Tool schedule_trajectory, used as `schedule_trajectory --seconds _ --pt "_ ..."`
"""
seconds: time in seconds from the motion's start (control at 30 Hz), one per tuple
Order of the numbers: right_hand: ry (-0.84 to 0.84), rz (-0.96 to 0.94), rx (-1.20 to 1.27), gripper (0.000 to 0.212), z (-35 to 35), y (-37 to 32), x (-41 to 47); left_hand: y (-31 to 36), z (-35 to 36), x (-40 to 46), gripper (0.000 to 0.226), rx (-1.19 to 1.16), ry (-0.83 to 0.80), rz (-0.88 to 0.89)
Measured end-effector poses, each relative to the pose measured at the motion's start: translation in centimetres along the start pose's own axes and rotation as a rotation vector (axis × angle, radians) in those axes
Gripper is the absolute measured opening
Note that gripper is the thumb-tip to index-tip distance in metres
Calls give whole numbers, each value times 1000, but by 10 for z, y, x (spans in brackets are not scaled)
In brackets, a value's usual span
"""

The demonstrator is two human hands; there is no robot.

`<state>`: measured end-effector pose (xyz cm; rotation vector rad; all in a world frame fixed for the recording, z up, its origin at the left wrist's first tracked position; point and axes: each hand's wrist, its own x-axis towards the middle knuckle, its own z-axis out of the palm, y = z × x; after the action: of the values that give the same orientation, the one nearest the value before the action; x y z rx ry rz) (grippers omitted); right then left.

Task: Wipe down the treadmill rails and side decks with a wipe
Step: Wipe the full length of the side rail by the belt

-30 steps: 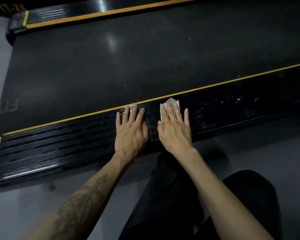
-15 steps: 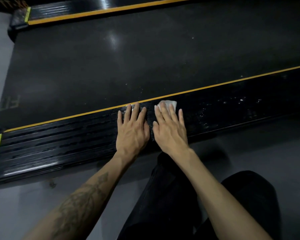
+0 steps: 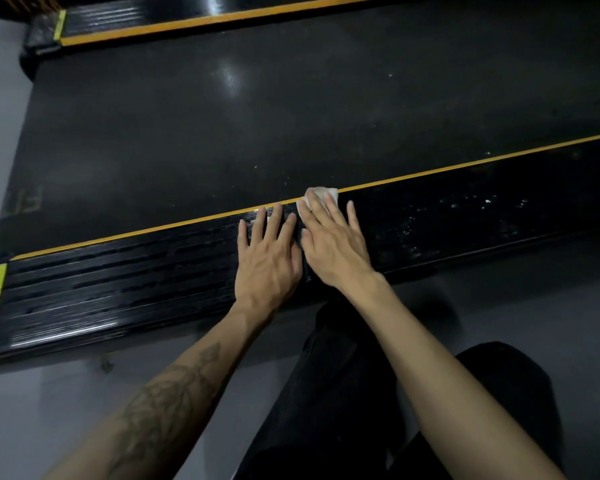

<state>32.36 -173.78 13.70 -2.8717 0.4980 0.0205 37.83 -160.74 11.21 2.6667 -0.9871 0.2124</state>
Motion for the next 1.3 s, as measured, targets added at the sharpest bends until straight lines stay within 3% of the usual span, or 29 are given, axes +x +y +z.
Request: schedule_trajectory --seconds 0.23,0.43,0.67,0.87,1.07,1.17,1.3 --pt "59 133 -9 59 -3 6 -1 0 0 1 54 1 -3 4" --pt "-22 1 -24 56 -9 6 18 1 0 0 54 12 12 18" --pt "65 220 -28 60 -6 12 -11 1 1 1 56 42 -22 59" --pt "36 100 -46 59 -5 14 2 3 0 2 59 38 -53 63" --pt "94 237 -50 61 -7 25 -17 3 1 2 64 74 -95 84" --pt "57 151 -17 69 -5 13 -22 1 1 3 64 64 -98 108" --pt "45 118 -59 64 -9 28 -7 -1 1 4 63 26 -117 180"
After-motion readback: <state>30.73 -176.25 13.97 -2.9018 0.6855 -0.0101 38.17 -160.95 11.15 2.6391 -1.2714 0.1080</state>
